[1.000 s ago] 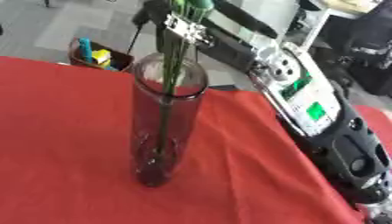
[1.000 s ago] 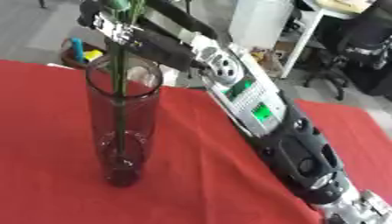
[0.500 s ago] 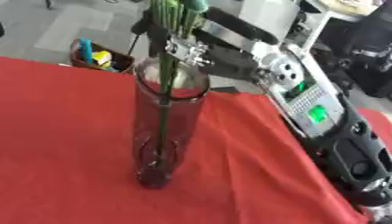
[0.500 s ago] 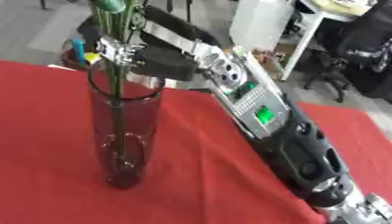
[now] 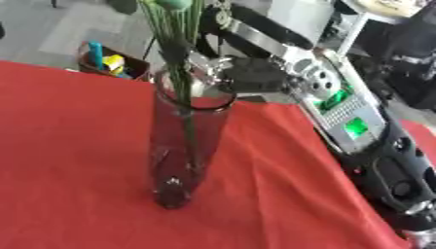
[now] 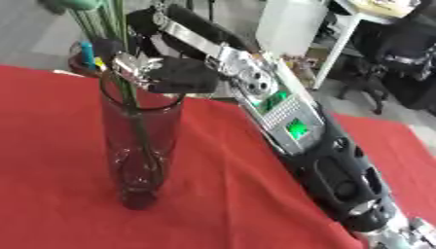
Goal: Arrange flowers into the vase.
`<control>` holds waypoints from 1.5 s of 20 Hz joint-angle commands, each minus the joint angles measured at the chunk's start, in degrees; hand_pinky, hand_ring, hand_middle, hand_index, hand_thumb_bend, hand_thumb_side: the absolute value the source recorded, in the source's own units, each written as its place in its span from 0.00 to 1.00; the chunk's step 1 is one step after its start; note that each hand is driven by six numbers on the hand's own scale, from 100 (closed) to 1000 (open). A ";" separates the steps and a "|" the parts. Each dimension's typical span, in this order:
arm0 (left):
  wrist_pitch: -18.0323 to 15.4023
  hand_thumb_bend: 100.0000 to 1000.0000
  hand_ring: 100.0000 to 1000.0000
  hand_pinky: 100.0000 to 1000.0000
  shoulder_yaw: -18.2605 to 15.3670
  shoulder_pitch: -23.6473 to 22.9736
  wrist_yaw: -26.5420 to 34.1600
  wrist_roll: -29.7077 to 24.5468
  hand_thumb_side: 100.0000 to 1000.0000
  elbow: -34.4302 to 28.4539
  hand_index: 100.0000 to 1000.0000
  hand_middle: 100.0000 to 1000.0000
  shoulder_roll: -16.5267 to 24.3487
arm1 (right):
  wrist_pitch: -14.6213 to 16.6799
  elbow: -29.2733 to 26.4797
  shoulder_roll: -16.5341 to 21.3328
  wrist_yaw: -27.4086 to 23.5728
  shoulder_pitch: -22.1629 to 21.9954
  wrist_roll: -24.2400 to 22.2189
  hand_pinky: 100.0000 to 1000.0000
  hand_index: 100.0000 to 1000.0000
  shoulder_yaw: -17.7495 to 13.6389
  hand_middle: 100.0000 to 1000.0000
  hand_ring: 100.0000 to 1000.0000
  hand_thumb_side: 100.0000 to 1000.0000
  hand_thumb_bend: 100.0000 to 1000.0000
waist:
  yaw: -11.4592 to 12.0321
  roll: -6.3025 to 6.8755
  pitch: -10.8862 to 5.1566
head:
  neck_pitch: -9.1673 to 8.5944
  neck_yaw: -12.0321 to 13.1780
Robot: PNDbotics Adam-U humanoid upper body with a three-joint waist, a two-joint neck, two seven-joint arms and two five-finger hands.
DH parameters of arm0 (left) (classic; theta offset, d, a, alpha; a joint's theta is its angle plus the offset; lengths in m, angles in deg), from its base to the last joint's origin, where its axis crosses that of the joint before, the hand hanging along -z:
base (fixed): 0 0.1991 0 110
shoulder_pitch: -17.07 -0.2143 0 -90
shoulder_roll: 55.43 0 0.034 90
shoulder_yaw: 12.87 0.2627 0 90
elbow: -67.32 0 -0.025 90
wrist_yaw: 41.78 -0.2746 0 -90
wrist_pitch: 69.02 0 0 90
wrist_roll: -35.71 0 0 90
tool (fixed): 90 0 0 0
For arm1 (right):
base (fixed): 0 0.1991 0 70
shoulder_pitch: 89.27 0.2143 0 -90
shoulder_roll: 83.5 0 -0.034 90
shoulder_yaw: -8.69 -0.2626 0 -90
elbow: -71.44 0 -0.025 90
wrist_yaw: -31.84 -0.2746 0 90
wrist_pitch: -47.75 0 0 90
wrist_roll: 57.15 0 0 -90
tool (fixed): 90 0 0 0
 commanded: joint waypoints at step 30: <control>0.24 0.00 0.48 0.69 0.15 0.38 0.30 -1.99 1.00 -1.03 0.86 0.77 0.06 | -1.14 -0.22 0.47 0.64 1.41 -0.25 0.91 0.62 -0.38 0.24 0.97 0.98 0.00 | -1.20 1.20 -0.88 | -1.01 0.29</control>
